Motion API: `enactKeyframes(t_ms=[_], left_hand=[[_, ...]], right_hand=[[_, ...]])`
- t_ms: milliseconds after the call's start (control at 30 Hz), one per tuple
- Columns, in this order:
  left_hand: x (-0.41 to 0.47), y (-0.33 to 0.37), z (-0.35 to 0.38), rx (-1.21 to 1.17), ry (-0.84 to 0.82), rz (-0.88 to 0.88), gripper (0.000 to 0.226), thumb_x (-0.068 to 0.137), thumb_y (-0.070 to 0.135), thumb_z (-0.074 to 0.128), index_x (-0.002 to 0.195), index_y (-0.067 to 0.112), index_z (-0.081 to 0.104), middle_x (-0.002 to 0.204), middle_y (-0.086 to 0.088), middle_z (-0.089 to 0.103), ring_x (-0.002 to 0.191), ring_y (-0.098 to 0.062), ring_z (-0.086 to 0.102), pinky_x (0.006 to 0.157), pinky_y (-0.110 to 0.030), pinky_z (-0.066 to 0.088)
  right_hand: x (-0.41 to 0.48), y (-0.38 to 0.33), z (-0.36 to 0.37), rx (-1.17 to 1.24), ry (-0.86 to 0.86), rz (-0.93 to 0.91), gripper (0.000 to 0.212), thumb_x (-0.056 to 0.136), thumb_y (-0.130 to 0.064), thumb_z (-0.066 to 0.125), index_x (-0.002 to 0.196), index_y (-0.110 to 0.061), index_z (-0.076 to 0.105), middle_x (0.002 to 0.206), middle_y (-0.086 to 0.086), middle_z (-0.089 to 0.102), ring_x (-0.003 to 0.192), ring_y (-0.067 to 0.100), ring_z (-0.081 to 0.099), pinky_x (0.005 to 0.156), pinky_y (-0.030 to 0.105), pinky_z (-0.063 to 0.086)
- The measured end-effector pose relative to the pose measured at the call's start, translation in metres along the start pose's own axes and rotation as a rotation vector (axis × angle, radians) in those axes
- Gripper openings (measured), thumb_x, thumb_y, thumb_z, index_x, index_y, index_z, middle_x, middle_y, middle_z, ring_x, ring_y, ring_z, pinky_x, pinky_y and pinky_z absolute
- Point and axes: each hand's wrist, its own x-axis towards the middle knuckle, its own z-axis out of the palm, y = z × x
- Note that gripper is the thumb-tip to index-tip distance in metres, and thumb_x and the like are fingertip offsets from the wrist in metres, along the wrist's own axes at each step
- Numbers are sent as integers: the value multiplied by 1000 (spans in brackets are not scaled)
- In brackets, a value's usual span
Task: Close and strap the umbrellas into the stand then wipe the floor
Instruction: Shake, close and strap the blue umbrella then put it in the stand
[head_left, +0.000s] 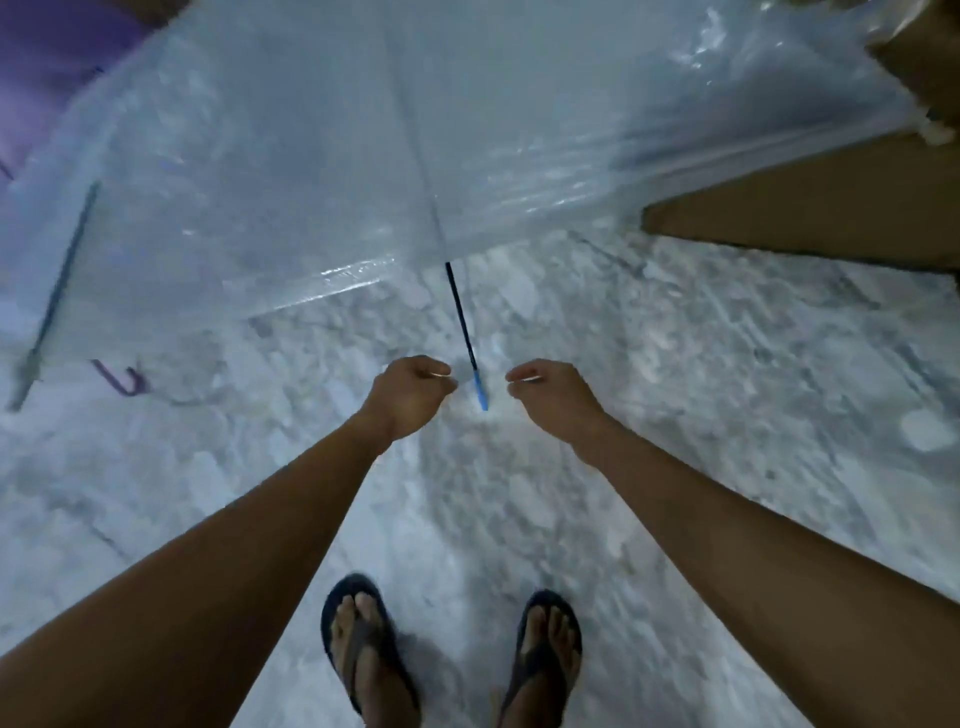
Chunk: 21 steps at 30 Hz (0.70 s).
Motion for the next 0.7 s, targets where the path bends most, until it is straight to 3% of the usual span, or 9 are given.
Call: enactKeyframes(t_ms=[133,200,267,333,400,467,533,600,700], left_hand=[[115,-17,17,-46,50,24,38,98,18,56,135,15,56,105,-7,65,79,-16,58,65,-21,43],[153,-11,23,-161,2,30,50,101,10,45,150,16,38,131,-9,59,99,-17,58,79,-22,43],[170,0,24,-297,-64,44,58,103,9,40,157,24,24,152,0,42,123,-14,48,94,-26,36],[169,8,22,-396,-96,59,53,104,13,41,154,27,30,144,4,50,120,-13,49,95,-29,36],[151,13,18,-366,-52,77,35,105,24,41,140,20,46,118,0,64,107,-20,59,83,-29,42],[116,16,9,-272,0,134,22,106,32,41,114,14,50,92,-4,65,88,-25,64,78,-33,50],[67,22,0,-306,-15,173,20,106,28,42,95,12,46,77,-7,57,66,-23,60,74,-41,58],[7,37,-14,-321,-61,176,21,106,24,41,92,8,46,71,-11,52,55,-19,56,61,-38,60],[-89,73,-40,-289,-180,146,13,106,17,42,99,7,47,69,-16,51,53,-23,57,51,-33,57]], right_hand=[[114,-7,29,30,-16,-68,24,99,-11,52,111,-18,72,104,-2,66,86,12,59,60,17,45],[153,-28,37,22,-33,-106,35,102,-5,44,127,-13,67,128,4,62,98,13,55,63,14,42],[177,-54,38,35,-26,-164,43,104,-4,39,143,-13,54,147,5,50,114,14,51,72,16,42],[181,-84,35,104,-61,-195,49,104,-5,41,151,-19,43,147,2,47,131,18,47,85,21,44],[171,-111,29,108,-149,-240,54,103,-7,48,154,-20,38,150,1,44,140,20,41,92,23,38],[147,-136,22,73,-219,-295,50,98,-11,60,147,-19,48,145,5,53,132,17,49,93,21,34],[115,-152,15,60,-219,-340,34,93,-9,67,126,-14,65,112,5,70,101,11,63,78,17,41],[70,-162,2,47,-200,-342,24,90,-6,68,114,-9,70,94,5,71,83,9,64,65,14,44],[-19,-173,-27,81,-232,-262,24,89,-6,71,112,-4,70,96,6,71,81,10,65,56,7,45]])
